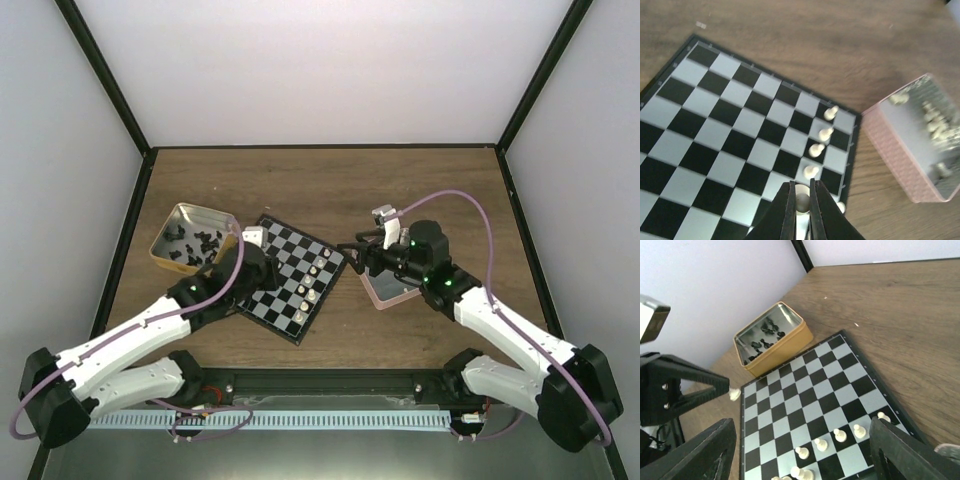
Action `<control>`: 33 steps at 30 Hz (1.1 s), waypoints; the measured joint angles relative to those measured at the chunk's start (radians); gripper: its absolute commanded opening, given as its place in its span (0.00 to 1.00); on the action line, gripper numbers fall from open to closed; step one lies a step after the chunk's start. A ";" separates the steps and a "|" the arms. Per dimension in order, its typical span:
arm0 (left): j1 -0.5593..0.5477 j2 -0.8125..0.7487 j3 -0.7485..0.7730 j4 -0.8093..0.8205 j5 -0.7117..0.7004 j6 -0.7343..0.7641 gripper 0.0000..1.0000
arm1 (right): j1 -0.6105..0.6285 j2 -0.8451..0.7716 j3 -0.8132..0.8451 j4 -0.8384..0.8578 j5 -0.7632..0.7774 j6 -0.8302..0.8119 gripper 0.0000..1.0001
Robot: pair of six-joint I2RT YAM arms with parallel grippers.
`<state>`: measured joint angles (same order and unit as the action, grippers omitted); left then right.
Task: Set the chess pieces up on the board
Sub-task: Place the chess piece on the chessboard.
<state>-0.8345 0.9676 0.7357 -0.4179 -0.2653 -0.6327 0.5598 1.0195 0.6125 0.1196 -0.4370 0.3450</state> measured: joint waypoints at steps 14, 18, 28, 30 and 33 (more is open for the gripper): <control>-0.087 0.183 -0.112 0.069 0.034 -0.018 0.04 | 0.000 0.037 0.000 -0.033 0.090 0.015 0.74; -0.108 0.244 -0.119 0.122 0.050 -0.018 0.04 | 0.000 0.049 0.000 -0.038 0.101 0.015 0.74; -0.116 0.323 -0.149 0.188 0.053 -0.018 0.08 | 0.000 0.056 0.000 -0.041 0.107 0.016 0.75; -0.116 0.339 -0.149 0.201 0.054 -0.018 0.08 | 0.000 0.058 0.000 -0.042 0.108 0.016 0.75; -0.116 0.352 -0.151 0.211 0.058 -0.017 0.08 | 0.000 0.063 0.000 -0.042 0.109 0.016 0.74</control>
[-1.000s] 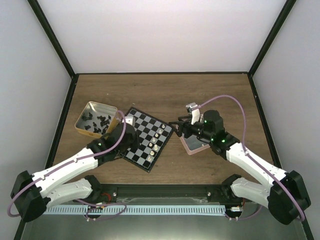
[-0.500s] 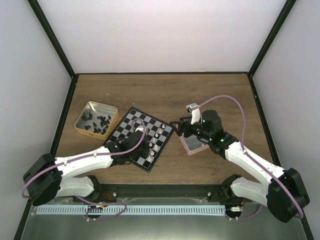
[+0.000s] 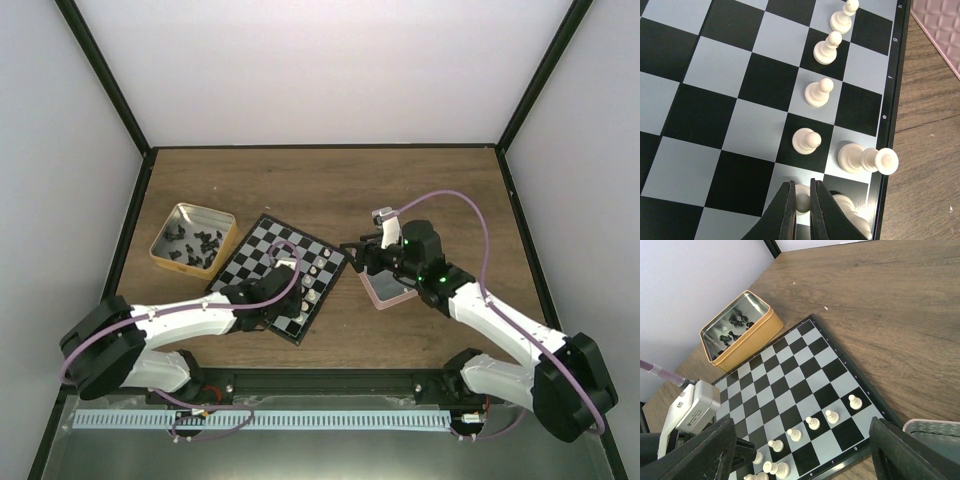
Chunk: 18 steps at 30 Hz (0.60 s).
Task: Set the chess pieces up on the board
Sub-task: Place the chess piece on the chessboard.
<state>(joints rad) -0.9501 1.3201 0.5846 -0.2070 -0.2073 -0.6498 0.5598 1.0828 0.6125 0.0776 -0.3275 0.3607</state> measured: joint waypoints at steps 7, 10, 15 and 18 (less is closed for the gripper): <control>-0.002 0.009 -0.004 0.013 0.003 0.001 0.17 | 0.000 0.020 0.002 -0.004 0.007 0.001 0.74; -0.002 0.009 -0.004 0.014 0.003 0.002 0.23 | 0.000 0.021 0.002 -0.005 0.007 0.003 0.74; -0.003 0.007 -0.005 0.011 0.004 0.002 0.24 | 0.000 0.021 0.002 -0.005 0.008 0.004 0.74; -0.003 -0.005 -0.005 0.011 0.007 0.003 0.24 | 0.000 0.022 0.002 -0.006 0.014 0.004 0.74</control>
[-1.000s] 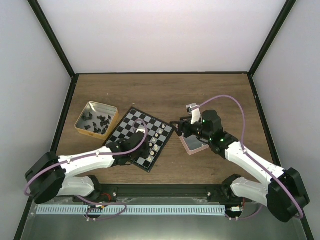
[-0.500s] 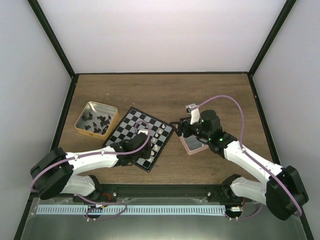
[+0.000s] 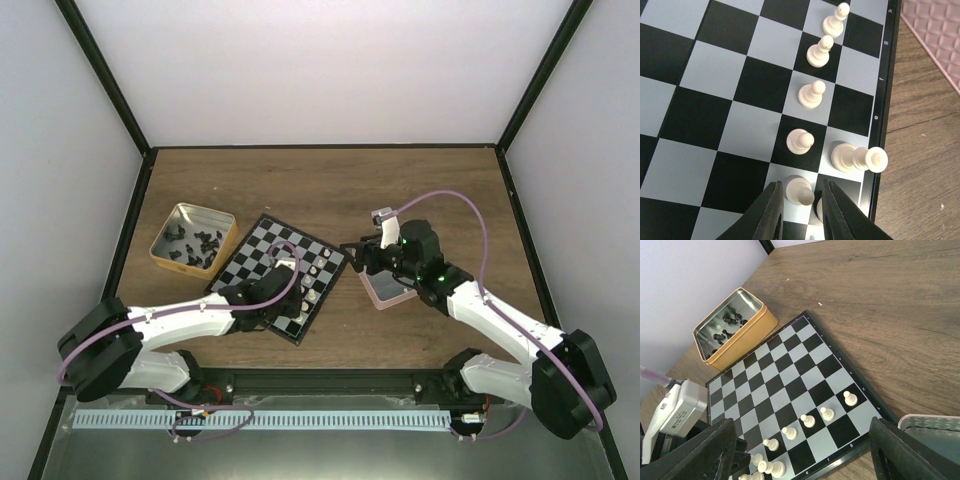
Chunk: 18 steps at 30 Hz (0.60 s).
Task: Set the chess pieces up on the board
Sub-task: Place the chess piece on the chessboard.
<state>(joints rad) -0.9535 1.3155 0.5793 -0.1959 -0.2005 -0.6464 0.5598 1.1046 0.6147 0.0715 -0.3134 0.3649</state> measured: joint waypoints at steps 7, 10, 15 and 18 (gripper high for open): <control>-0.001 -0.028 0.000 -0.012 -0.023 0.005 0.25 | 0.000 0.000 0.000 -0.005 0.037 0.014 0.74; -0.001 -0.028 0.000 -0.016 -0.019 0.016 0.28 | 0.000 0.000 0.000 -0.010 0.053 0.017 0.74; -0.001 -0.024 0.000 -0.015 0.000 0.023 0.26 | 0.000 0.000 0.000 -0.018 0.063 0.020 0.74; -0.001 -0.009 0.000 -0.014 0.001 0.025 0.24 | 0.000 0.000 0.000 -0.020 0.064 0.021 0.74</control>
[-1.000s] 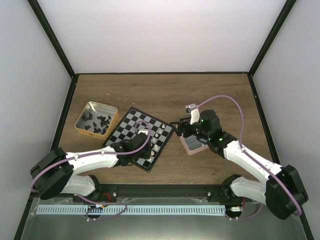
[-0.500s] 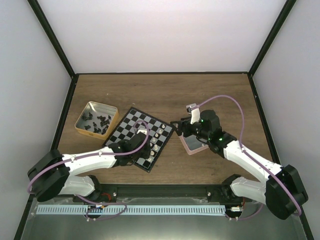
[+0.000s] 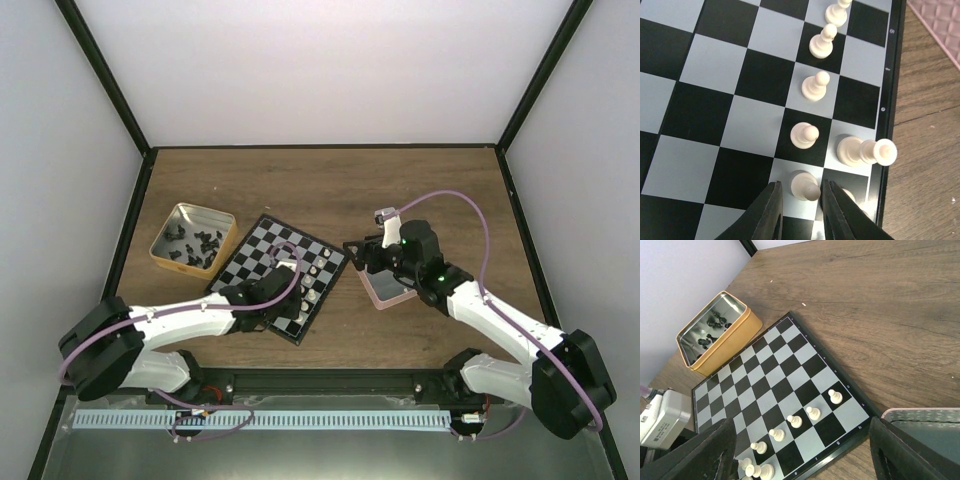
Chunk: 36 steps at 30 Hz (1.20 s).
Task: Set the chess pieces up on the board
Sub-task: Place the chess piece on the chessboard.
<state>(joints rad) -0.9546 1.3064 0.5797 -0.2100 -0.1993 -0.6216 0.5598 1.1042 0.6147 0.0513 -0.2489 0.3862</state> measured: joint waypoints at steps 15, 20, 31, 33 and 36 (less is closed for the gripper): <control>0.000 0.048 0.008 -0.023 -0.018 0.004 0.24 | 0.000 0.000 0.000 -0.001 0.008 0.000 0.74; 0.000 0.047 0.014 -0.031 -0.017 0.010 0.31 | 0.000 0.000 0.000 -0.001 0.011 0.004 0.74; 0.000 -0.139 0.068 -0.103 -0.059 0.030 0.50 | -0.023 0.029 0.021 -0.077 0.269 0.119 0.62; 0.000 -0.193 0.097 -0.118 -0.072 0.054 0.51 | -0.043 0.066 0.029 -0.094 0.298 0.142 0.59; 0.000 -0.257 0.154 -0.134 -0.105 0.097 0.54 | -0.087 0.131 0.042 -0.126 0.325 0.174 0.50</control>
<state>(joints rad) -0.9543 1.0489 0.7341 -0.3439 -0.3042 -0.5251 0.4728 1.2354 0.6563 -0.0746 0.0761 0.5602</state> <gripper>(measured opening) 0.513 0.571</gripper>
